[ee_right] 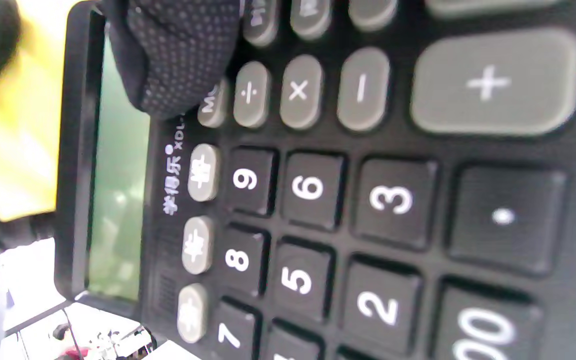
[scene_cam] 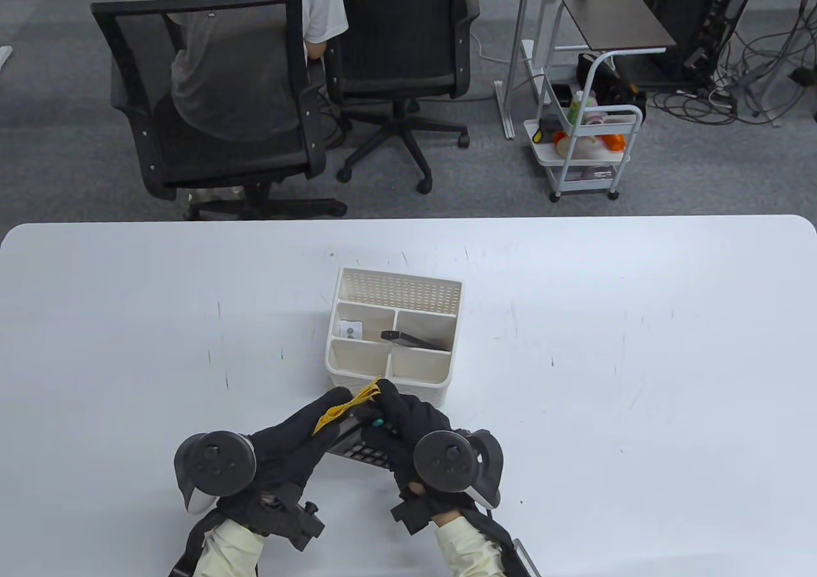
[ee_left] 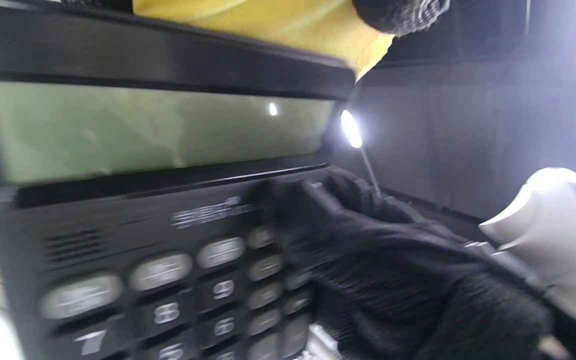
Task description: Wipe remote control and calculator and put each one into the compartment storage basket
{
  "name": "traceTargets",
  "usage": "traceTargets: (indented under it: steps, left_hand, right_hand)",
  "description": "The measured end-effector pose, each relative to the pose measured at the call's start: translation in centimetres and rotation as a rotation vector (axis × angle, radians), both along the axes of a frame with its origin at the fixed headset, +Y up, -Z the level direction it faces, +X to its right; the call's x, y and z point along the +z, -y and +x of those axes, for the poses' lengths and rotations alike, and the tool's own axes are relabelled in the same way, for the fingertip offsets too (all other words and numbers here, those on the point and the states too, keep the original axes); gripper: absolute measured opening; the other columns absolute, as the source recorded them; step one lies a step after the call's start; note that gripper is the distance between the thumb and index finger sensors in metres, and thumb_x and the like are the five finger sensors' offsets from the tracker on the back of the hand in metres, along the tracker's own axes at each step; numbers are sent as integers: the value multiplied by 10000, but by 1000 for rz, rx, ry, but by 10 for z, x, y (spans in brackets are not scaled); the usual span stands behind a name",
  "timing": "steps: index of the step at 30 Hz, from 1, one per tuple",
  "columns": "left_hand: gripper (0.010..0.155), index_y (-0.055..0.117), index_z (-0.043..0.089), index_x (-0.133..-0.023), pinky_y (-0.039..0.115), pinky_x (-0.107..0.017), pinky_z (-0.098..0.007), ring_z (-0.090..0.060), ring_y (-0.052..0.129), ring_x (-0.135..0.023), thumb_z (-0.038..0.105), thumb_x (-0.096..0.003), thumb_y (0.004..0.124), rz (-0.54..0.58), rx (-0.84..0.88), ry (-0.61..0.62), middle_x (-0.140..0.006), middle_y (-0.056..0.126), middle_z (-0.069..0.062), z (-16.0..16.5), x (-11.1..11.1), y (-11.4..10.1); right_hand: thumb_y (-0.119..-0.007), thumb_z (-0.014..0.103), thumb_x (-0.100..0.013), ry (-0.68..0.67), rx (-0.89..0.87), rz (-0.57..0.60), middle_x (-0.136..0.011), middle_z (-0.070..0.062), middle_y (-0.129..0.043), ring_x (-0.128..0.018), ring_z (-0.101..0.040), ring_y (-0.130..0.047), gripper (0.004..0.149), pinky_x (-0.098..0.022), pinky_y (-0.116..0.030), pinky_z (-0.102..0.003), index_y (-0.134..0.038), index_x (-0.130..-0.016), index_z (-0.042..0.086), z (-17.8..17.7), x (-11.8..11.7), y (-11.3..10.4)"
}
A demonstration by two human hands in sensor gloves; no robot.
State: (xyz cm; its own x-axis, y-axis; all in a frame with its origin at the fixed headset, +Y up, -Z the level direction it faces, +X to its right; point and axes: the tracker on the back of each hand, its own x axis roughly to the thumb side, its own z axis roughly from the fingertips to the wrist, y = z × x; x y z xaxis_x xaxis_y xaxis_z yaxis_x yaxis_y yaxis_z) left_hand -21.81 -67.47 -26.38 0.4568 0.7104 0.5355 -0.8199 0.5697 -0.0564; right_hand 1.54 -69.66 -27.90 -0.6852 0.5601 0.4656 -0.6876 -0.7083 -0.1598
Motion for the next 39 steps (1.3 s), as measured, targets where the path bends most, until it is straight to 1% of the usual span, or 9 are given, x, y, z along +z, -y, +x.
traceTargets:
  steps: [2,7,12,18,21,27,30,33,39]
  left_hand:
    - [539,708,182,-1029,785,-641,-553,-382,916,-904,422,-552,633,-20,59,19,-1006,867,-126,-3,0,0]
    - [536,704,197,-1031,796,-633,-543,-369,926,-896,431,-555,627,-38,15,19,-1004,870,-116,-1,-2,5]
    - [529,704,212,-1032,773,-650,-560,-380,895,-922,425,-554,627,-24,61,43,-1018,861,-88,2,0,1]
    - [526,701,245,-1035,794,-641,-537,-346,902,-925,447,-553,632,-39,0,48,-1028,853,-59,1,-3,7]
    - [513,707,267,-1029,778,-649,-553,-364,888,-930,442,-552,631,4,-47,33,-1032,852,-34,6,1,5]
    - [524,687,253,-1042,762,-659,-564,-350,873,-950,432,-552,633,-23,-5,45,-1057,815,-67,2,-2,6]
    - [542,663,235,-1055,765,-656,-562,-345,884,-942,435,-551,632,-21,-58,14,-1044,830,-77,-2,-3,7]
    - [538,671,249,-1051,760,-659,-562,-335,884,-944,443,-550,630,-39,-55,6,-1043,835,-61,-4,-5,9]
    - [536,689,252,-1043,763,-651,-566,-339,890,-936,453,-550,631,-72,-83,-12,-1034,847,-61,-9,-8,12]
  right_hand:
    - [-858,299,-440,5,-11,-19,-793,-130,-899,-607,-331,-951,653,-557,-694,-629,-713,-1002,1,1,-1,1]
    - [-857,293,-441,-9,36,-5,-780,-142,-902,-590,-338,-952,652,-552,-694,-633,-716,-996,-19,-7,2,3]
    - [-862,296,-436,-31,71,-4,-779,-135,-908,-592,-330,-961,648,-552,-702,-627,-728,-987,-17,-14,3,3]
    - [-875,297,-432,-25,91,7,-767,-139,-917,-578,-332,-962,646,-550,-701,-628,-742,-981,-16,-12,5,4]
    - [-875,300,-433,-33,96,7,-766,-137,-919,-577,-327,-967,645,-547,-708,-626,-742,-978,-19,-15,6,5]
    - [-881,307,-428,2,33,57,-766,-129,-919,-575,-321,-964,651,-547,-710,-618,-741,-983,-5,-8,6,1]
    - [-881,303,-427,27,-64,59,-770,-132,-913,-577,-324,-959,658,-547,-705,-623,-731,-990,-2,2,5,-2]
    - [-881,303,-426,44,-113,70,-767,-132,-914,-574,-325,-958,658,-546,-702,-623,-730,-990,-1,7,5,-4]
    - [-884,307,-425,67,-146,96,-761,-129,-922,-567,-324,-962,662,-541,-706,-621,-726,-991,1,10,6,-4]
